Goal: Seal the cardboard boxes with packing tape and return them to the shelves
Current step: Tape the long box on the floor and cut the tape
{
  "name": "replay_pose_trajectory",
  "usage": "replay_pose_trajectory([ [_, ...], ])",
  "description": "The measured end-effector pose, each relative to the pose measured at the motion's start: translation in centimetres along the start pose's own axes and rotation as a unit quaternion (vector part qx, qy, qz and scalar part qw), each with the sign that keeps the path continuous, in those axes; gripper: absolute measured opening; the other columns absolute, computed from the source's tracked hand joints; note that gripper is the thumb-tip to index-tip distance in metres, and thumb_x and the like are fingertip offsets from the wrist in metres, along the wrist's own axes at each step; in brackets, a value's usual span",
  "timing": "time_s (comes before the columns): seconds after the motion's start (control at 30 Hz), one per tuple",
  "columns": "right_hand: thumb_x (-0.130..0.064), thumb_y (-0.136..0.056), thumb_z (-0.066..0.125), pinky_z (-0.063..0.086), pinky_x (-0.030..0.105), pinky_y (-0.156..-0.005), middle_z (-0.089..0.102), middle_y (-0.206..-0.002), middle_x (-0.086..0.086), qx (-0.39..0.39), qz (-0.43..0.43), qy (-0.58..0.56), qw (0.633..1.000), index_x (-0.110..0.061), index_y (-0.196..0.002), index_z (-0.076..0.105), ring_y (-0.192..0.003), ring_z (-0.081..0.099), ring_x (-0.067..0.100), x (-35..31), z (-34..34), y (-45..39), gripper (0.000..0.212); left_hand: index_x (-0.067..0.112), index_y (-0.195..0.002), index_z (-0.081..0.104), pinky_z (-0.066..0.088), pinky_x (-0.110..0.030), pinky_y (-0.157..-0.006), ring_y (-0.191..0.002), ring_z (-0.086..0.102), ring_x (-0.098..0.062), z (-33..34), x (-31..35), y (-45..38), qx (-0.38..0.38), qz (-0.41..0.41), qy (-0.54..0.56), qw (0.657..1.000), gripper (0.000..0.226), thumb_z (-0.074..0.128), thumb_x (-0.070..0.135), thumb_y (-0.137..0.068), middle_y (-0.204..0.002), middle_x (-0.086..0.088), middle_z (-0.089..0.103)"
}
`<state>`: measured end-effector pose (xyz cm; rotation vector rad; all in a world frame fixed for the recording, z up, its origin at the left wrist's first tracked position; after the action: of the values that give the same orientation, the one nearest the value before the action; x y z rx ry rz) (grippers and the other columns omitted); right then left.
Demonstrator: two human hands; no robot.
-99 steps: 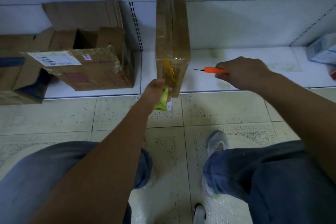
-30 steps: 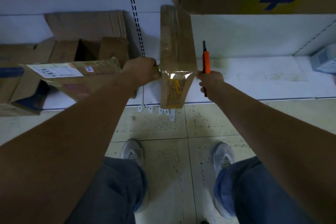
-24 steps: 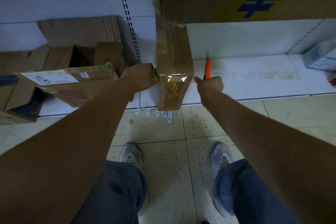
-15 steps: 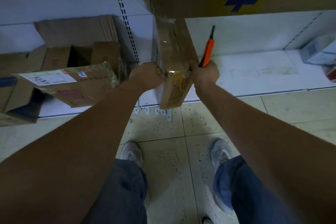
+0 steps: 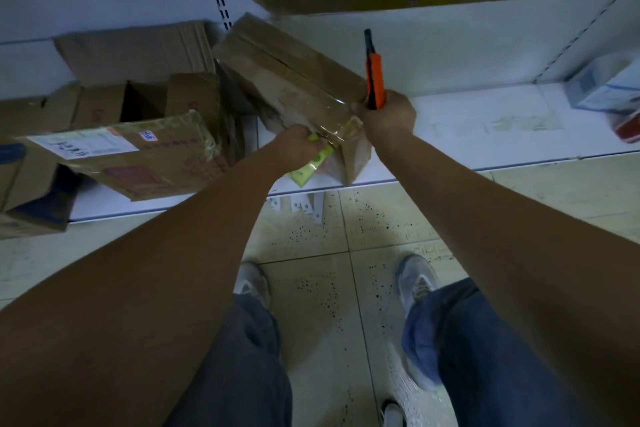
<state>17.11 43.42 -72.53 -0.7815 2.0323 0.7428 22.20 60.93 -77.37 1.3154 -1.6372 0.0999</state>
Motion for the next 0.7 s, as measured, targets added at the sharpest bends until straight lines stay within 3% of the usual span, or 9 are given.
replay_pose_trajectory([
  [0.17,-0.040,-0.090,0.070,0.046,0.029,-0.059,0.051,-0.068,-0.001,0.012,0.004,0.045,0.999,-0.014,-0.077,0.054,-0.069,0.055,0.019,1.6,-0.6,-0.2,0.034,-0.003,-0.121,0.056,0.053,-0.055,-0.094,-0.106,0.065,-0.042,1.6,-1.2,-2.3,-0.004,0.002,-0.003,1.000,0.062,0.055,0.045,-0.082,-0.117,-0.026,0.064],
  [0.3,-0.036,-0.092,0.068,0.042,0.028,-0.060,0.056,-0.081,0.003,0.079,-0.042,0.057,0.994,-0.012,-0.085,0.055,-0.071,0.054,0.017,0.4,-0.9,0.4,0.028,-0.005,-0.124,0.052,0.052,-0.053,-0.095,-0.105,0.064,-0.043,1.7,-0.1,-1.8,0.010,-0.001,-0.018,1.000,0.044,0.055,0.031,-0.098,-0.120,-0.027,0.062],
  [0.4,-0.047,-0.089,0.069,0.036,0.022,-0.046,0.055,-0.073,0.000,0.012,-0.039,0.069,0.997,-0.011,-0.084,0.061,-0.058,0.051,0.011,0.5,1.2,0.8,0.037,-0.005,-0.121,0.055,0.052,-0.047,-0.096,-0.108,0.062,-0.042,1.7,0.5,-1.3,0.033,0.001,-0.030,0.999,0.038,0.054,0.026,-0.101,-0.121,-0.027,0.062],
  [0.47,-0.050,-0.090,0.067,0.031,0.019,-0.045,0.056,-0.079,0.001,-0.026,-0.026,0.088,0.995,-0.011,-0.090,0.062,-0.064,0.053,0.014,1.0,2.1,0.7,0.040,-0.005,-0.122,0.056,0.048,-0.036,-0.093,-0.113,0.059,-0.038,1.6,1.0,-0.6,0.036,0.012,-0.060,0.997,0.037,0.051,0.026,-0.102,-0.123,-0.023,0.060],
  [0.57,-0.050,-0.092,0.065,0.033,0.024,-0.050,0.058,-0.085,0.004,-0.035,-0.021,0.098,0.994,-0.012,-0.092,0.061,-0.075,0.056,0.018,1.2,1.7,0.2,0.038,0.004,-0.112,0.058,0.047,-0.035,-0.085,-0.110,0.059,-0.034,0.4,1.5,0.2,0.050,0.011,-0.071,0.996,0.030,0.048,0.031,-0.104,-0.118,-0.020,0.061],
  [0.63,-0.051,-0.092,0.063,0.033,0.026,-0.051,0.058,-0.085,0.005,-0.036,-0.037,0.125,0.991,-0.014,-0.090,0.060,-0.076,0.056,0.019,1.2,1.0,-0.1,0.037,0.002,-0.122,0.054,0.047,-0.040,-0.091,-0.116,0.055,-0.036,-3.0,1.2,0.5,0.150,0.002,-0.127,0.980,0.036,0.045,0.032,-0.104,-0.123,-0.022,0.056],
  [0.7,-0.048,-0.093,0.063,0.043,0.027,-0.055,0.062,-0.085,0.007,-0.043,-0.045,0.131,0.989,-0.013,-0.089,0.061,-0.078,0.060,0.023,1.6,0.1,-0.5,0.036,-0.003,-0.135,0.044,0.036,-0.046,-0.103,-0.128,0.042,-0.042,-7.5,1.0,1.8,0.300,-0.018,-0.169,0.939,0.049,0.042,0.035,-0.104,-0.138,-0.028,0.043],
])
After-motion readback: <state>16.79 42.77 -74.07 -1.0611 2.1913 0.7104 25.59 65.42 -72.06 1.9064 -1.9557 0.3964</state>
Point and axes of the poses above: each hand's wrist, its own y-axis away from the middle knuckle, its own z-axis out of the palm, x = y × z, the point moved 7 cm from there along -y, towards the middle knuckle
